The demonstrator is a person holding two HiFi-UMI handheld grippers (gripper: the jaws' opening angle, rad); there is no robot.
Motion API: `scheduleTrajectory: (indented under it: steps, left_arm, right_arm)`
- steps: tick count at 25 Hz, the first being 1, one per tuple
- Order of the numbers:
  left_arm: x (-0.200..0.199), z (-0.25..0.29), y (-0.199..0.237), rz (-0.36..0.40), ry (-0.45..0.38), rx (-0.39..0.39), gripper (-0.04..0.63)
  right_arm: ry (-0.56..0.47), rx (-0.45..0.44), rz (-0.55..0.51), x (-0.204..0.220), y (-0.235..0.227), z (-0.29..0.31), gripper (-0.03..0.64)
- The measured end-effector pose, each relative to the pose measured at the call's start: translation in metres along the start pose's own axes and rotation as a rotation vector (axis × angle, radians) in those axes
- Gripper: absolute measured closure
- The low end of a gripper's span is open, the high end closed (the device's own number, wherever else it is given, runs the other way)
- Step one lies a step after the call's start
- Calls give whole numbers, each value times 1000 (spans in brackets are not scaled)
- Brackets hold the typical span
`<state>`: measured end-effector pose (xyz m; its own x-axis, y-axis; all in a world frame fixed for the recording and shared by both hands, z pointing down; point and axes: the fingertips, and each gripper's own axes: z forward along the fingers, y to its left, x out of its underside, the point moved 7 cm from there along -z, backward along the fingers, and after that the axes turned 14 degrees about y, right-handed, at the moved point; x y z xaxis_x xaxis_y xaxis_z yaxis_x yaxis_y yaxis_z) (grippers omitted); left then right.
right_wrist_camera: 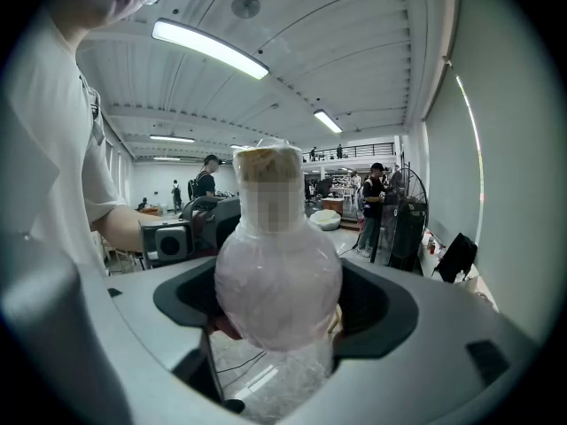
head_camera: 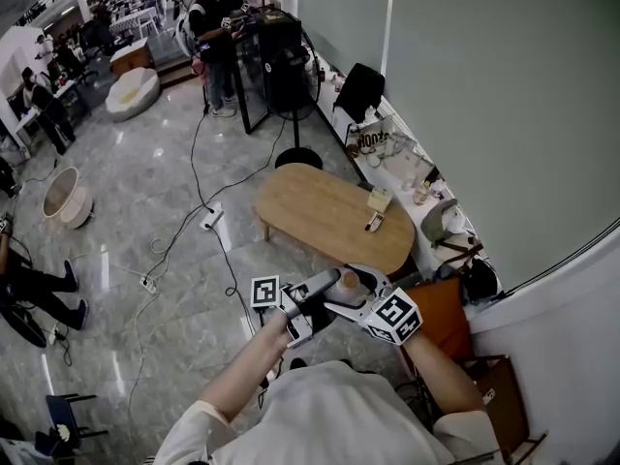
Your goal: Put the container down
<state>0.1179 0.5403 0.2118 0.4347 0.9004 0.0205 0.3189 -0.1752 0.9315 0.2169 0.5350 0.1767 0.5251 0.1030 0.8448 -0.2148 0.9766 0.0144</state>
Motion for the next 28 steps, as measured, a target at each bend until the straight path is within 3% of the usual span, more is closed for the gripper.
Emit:
scheduleTrajectory:
  steps: [20,28]
  left_arm:
    - [-6,-59,-9,-49,43,-1,290]
    - [-21,-71,-4,-62,32,-10,290]
  right_arm:
    - [17,42,41,-14,35,50,229]
    - [24,28,57,-15,28,70,229]
